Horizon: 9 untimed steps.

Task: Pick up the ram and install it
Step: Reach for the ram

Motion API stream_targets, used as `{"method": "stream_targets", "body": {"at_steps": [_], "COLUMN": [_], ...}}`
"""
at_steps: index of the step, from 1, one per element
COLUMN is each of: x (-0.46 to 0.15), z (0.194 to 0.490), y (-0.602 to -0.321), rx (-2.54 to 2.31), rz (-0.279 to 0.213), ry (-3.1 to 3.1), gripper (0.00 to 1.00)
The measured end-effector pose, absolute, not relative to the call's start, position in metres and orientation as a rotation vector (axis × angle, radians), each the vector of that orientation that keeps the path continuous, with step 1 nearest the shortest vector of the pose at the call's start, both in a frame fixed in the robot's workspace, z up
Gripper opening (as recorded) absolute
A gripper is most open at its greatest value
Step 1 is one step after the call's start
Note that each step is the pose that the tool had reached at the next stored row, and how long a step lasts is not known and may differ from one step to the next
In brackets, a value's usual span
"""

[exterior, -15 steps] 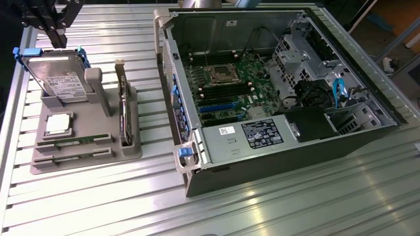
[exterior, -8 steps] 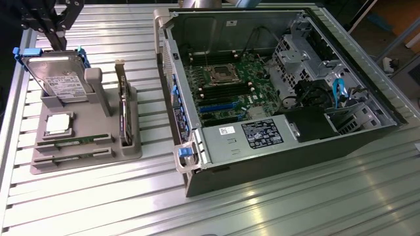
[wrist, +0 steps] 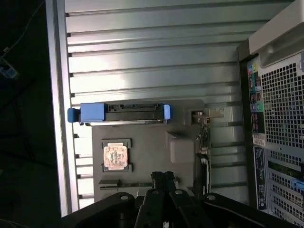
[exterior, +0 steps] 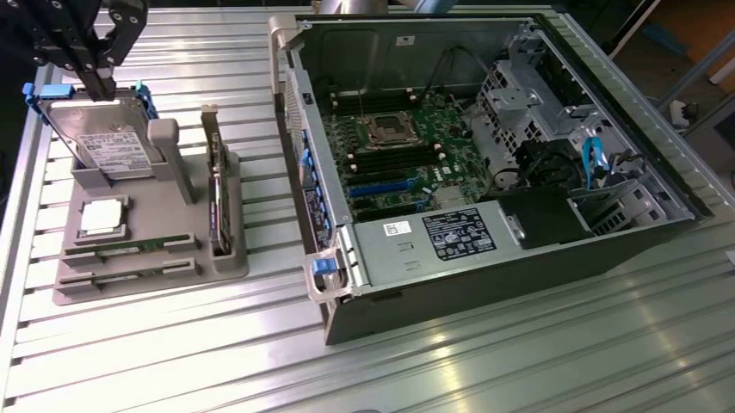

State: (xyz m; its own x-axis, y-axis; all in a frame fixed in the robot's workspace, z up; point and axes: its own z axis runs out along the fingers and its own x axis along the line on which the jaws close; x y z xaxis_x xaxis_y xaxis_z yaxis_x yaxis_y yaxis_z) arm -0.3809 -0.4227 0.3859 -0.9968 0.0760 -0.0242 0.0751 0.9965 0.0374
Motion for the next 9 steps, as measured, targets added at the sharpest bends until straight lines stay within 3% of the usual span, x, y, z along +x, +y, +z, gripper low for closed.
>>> {"method": "stream_targets", "body": {"at_steps": [9], "x": [-0.381], "z": [0.386], "y": [-0.443], "rx": [0.118], "rz": [0.048], "ry": [3.113], "gripper": [0.11]}}
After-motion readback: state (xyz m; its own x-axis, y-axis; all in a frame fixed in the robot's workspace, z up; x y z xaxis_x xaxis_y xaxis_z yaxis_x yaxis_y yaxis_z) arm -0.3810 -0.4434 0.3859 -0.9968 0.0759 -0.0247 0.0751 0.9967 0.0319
